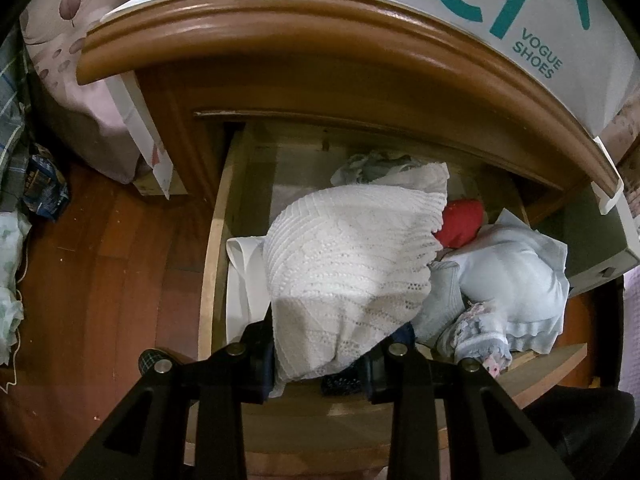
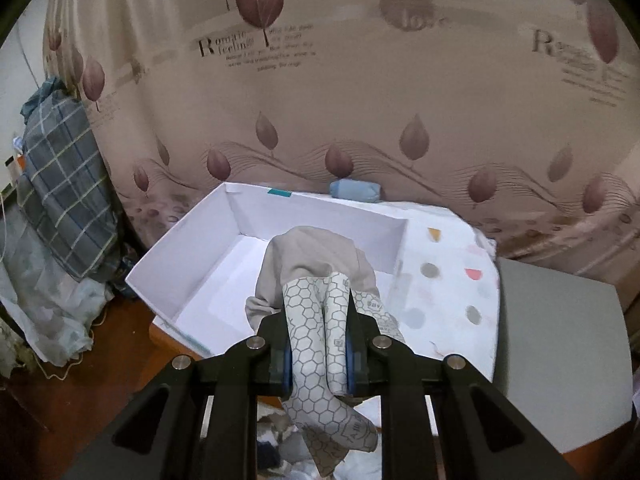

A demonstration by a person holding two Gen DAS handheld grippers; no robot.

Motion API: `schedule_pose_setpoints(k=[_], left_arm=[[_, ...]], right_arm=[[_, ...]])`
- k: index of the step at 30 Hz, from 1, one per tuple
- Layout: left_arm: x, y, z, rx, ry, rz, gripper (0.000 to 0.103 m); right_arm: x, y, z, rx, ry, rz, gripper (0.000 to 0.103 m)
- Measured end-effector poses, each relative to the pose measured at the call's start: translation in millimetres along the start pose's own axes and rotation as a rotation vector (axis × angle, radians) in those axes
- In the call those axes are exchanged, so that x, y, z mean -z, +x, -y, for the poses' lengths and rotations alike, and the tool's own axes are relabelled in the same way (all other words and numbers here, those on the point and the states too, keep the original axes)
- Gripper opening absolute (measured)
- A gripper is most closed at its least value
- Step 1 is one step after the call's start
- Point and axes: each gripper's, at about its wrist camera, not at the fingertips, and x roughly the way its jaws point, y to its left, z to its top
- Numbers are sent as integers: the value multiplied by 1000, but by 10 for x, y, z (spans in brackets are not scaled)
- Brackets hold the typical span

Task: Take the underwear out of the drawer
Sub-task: 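Carry the grey underwear into the open white box and release it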

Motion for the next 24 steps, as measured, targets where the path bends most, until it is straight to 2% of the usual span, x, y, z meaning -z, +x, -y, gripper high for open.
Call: schedule_pose_setpoints(k=[9,12,18,20,24], left_arm=[[-8,17,45,14,13,-6,32],[-17,10,42,24,9,-6,32],[0,5,65,23,11,-2,32],[3,12,82,21,17,-2,32],[-2,29,86,18,19,-7,32]], right_arm=[[47,840,-135,5,-51,-126,17],[103,1014,-119,33,-78,-163,17],[190,1222,7,83,-110,-221,17],[174,1229,7,121,-151,-209,18],[139,1258,60,130,-155,-219,18]])
